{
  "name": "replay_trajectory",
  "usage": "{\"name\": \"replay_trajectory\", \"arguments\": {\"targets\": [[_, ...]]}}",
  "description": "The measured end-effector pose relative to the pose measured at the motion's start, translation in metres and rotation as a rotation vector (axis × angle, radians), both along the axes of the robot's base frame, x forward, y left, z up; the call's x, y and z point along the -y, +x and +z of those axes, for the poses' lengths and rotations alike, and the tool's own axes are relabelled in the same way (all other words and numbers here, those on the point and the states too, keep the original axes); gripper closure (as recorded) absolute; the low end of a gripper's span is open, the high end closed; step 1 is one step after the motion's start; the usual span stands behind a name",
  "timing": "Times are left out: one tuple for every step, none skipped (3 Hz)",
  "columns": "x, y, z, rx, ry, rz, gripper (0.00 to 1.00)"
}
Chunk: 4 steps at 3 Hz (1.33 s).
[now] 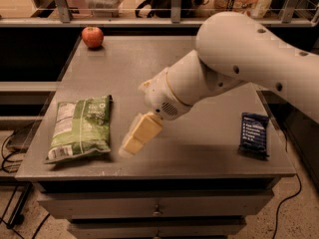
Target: Move green jalapeno chip bag near apple
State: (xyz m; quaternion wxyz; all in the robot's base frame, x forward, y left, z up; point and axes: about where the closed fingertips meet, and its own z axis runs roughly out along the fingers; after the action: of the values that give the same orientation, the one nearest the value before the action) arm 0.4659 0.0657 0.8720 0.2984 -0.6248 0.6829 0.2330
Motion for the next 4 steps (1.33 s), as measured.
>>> {"name": "replay_trajectory", "arguments": {"targets": [[-0.031,0.000,-0.004,-0.011,0.049,0.020,0.00],[-0.061,-0.003,-0.011,-0.037,0.094,0.048,0.00],[-0.084,-0.008,-0.020,-0.071,0.126,0.048,0.00],[-0.098,-0.010,-0.027,-0.095,0.142,0.047,0.16]]}}
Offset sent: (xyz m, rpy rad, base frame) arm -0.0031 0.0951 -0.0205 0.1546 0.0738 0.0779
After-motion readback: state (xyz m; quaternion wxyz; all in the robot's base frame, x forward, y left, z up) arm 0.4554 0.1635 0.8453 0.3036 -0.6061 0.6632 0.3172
